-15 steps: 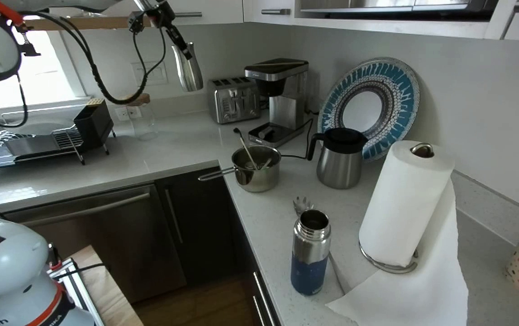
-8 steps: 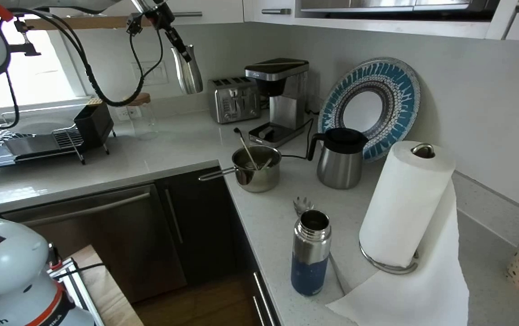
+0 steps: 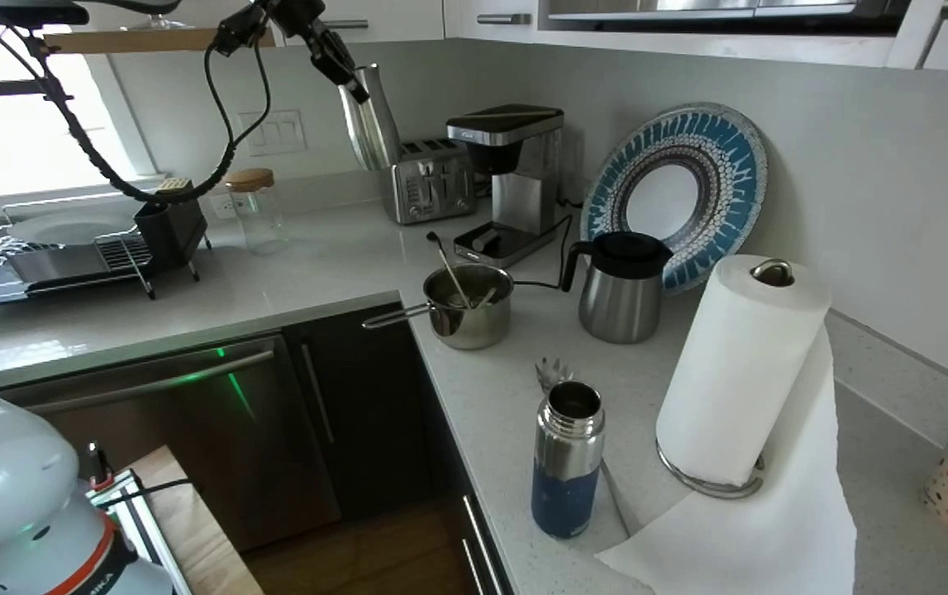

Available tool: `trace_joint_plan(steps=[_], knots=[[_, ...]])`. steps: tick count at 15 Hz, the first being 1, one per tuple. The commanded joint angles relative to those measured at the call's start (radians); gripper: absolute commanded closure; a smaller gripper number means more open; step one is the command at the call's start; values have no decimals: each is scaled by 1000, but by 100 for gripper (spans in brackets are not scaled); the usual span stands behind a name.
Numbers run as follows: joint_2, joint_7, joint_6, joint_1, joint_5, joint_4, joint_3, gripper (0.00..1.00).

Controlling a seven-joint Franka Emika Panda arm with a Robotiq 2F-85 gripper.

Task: Pick up the cocktail mixing cup and put it in the pot

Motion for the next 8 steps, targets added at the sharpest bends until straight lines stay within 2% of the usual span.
trace_joint_plan(steps=[1, 5, 8], knots=[[-201, 100, 134, -179, -10, -245, 59, 97], [-340, 79, 377, -333, 56, -462, -2, 97], [-343, 43, 526, -410, 135, -598, -29, 97]])
